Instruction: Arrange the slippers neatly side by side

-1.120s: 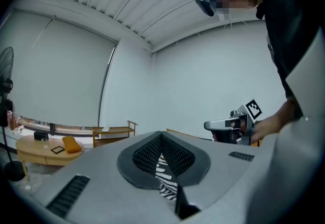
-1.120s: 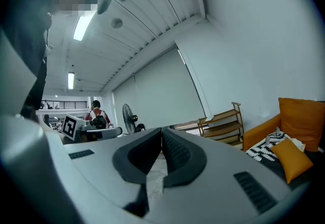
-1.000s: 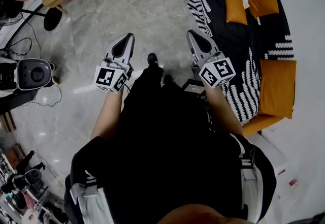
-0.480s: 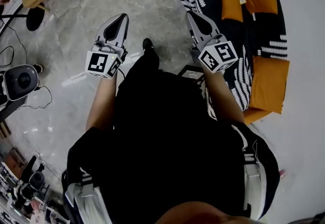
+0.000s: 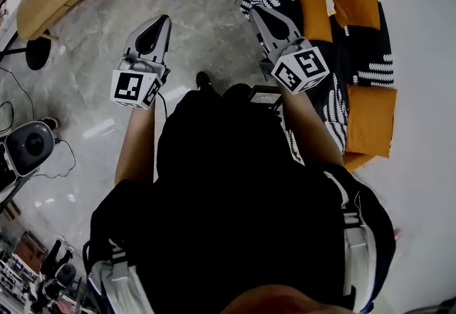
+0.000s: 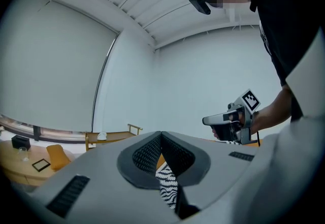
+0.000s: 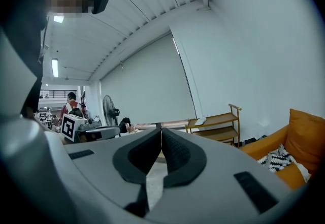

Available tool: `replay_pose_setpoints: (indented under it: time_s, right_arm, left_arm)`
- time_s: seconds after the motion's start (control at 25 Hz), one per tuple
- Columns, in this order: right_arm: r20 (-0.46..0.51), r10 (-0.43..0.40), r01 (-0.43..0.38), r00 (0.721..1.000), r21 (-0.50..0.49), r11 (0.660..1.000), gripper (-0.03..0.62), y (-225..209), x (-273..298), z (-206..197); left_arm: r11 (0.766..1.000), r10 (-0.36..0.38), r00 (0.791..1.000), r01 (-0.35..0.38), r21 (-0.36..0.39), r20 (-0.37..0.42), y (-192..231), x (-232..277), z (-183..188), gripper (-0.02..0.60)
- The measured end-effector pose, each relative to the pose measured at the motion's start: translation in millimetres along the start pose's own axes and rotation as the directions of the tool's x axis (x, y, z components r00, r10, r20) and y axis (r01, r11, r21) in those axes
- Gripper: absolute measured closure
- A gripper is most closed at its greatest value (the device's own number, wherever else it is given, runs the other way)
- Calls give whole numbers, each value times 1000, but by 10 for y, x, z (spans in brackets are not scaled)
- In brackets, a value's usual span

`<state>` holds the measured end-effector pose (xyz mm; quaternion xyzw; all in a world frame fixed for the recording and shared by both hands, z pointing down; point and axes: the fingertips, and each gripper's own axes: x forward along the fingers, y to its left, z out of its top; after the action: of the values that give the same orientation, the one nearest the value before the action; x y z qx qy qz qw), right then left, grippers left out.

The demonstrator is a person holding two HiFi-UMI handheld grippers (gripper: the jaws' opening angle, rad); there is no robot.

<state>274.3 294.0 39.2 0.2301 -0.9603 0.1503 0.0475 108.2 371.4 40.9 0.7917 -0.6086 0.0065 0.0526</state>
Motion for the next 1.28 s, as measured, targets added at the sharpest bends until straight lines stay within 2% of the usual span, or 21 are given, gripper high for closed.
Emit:
replay_pose_setpoints:
  time_s: [0.32, 0.68, 0.88, 1.16, 1.28]
  right_arm:
    - [0, 9, -9, 1000, -4, 1000, 563, -212, 336, 113]
    - [-8, 40, -39, 999, 9, 999, 562, -697, 973, 149]
    - [-26, 70, -69, 997, 47, 997, 563, -1177, 1485, 198]
    - [-89, 150, -148, 985, 23, 989, 563, -1723, 2526, 338]
    - [-98, 179, -180, 979, 4, 984, 563, -1953, 2870, 387]
  left_arm:
    - [999, 7, 1000, -7, -54, 12, 327, 272, -22, 566]
    - [995, 74, 997, -74, -65, -11, 882, 757, -126, 566]
    - [992, 110, 993, -113, -63, -50, 1191, 1263, -155, 566]
    - [978, 180, 980, -188, -91, -84, 1952, 2061, -176, 566]
    - [976, 196, 978, -202, -77, -74, 2212, 2397, -109, 566]
